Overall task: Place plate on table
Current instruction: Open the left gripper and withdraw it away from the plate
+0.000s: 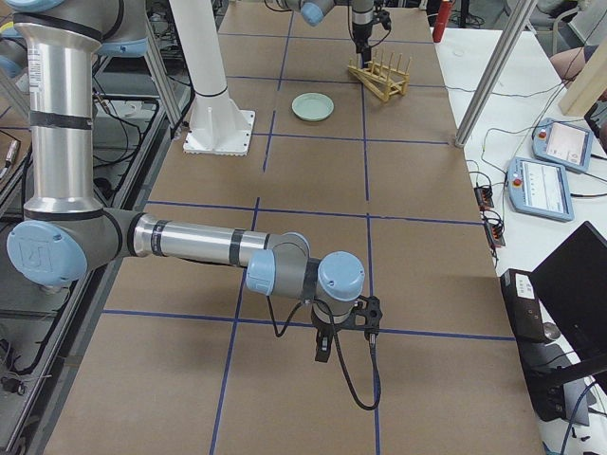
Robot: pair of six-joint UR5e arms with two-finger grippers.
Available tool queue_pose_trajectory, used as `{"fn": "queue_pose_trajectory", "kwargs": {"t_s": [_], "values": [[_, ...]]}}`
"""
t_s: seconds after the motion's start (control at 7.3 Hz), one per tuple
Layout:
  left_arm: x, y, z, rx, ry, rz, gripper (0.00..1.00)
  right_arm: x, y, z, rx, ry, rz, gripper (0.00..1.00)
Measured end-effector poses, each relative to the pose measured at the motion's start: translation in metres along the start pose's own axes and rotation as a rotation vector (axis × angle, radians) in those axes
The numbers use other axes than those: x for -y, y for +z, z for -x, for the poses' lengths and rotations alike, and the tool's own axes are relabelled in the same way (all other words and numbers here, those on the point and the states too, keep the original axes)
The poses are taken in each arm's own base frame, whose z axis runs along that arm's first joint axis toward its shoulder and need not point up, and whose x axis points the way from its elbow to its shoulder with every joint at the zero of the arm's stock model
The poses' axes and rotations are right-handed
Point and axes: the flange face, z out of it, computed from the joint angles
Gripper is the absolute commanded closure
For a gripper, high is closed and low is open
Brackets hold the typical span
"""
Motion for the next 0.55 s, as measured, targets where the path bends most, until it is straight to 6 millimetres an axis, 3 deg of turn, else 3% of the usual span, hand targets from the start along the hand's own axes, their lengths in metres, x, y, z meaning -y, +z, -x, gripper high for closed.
{"fn": "queue_pose_trajectory", "kwargs": {"t_s": [0.14,0.27,0.41,0.55], "values": [[0.040,-0.004,0.099,-0.041,0.088,0.006,0.00,0.000,0.000,0.000,0.000,0.000,0.000,0.00],[0.063,0.003,0.209,-0.078,0.175,0.012,0.00,0.000,0.000,0.000,0.000,0.000,0.000,0.00],[0.067,0.014,0.332,-0.091,0.259,0.004,0.00,0.000,0.000,0.000,0.000,0.001,0.001,0.00],[0.057,0.024,0.442,-0.076,0.318,-0.004,0.00,0.000,0.000,0.000,0.000,0.000,0.001,0.00]]}}
